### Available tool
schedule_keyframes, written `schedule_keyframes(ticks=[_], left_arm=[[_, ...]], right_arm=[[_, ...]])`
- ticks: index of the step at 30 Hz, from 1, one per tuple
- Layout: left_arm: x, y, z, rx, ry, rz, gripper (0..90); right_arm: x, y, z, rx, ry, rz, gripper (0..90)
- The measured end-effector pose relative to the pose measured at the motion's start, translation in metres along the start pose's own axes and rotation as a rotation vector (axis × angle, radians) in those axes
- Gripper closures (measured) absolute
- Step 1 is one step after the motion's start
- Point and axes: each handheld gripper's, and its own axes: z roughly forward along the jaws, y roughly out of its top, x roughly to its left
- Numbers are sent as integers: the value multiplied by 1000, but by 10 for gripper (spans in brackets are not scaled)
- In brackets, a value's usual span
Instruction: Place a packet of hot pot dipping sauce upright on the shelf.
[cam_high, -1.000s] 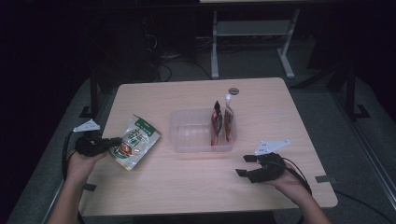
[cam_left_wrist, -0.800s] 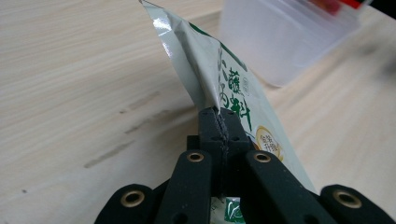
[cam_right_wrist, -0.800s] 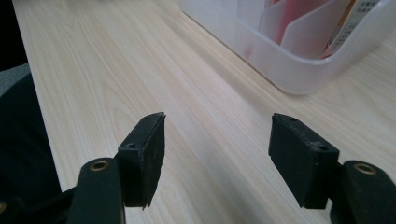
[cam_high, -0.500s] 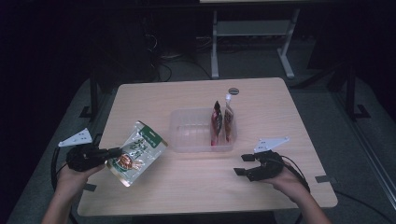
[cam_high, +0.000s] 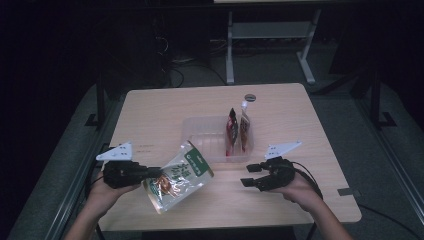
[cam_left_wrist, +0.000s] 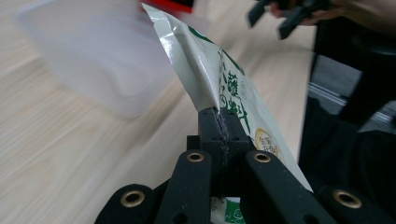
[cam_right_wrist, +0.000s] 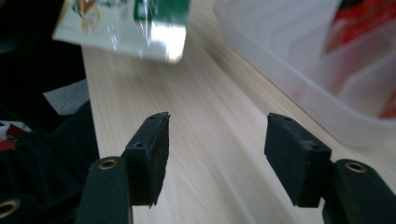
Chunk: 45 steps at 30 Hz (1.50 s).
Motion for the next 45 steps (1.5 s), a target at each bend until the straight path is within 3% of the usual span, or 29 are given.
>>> schedule_keyframes(ticks=[6,11,19,24,31,38,45], left_arm=[[-11,14,26,26,-87,55,900],[-17,22,44,35,-126,84,900],[-20,37,60,25,-182,133,900],[-19,44,68,23,-204,151,900],[-18,45,68,9,-191,166,900],[-16,45,67,-9,-196,164,900],[-15,45,70,-6,-179,163,900]], right_arm=[[-1,18,10,-20,82,-21,403],[-1,29,14,-37,134,-29,431],[-4,27,15,-56,183,-18,428],[-4,26,13,-68,240,-3,454],[-7,23,9,-71,249,19,572],[-5,23,11,-52,284,3,618],[-3,23,11,-73,295,-12,825]])
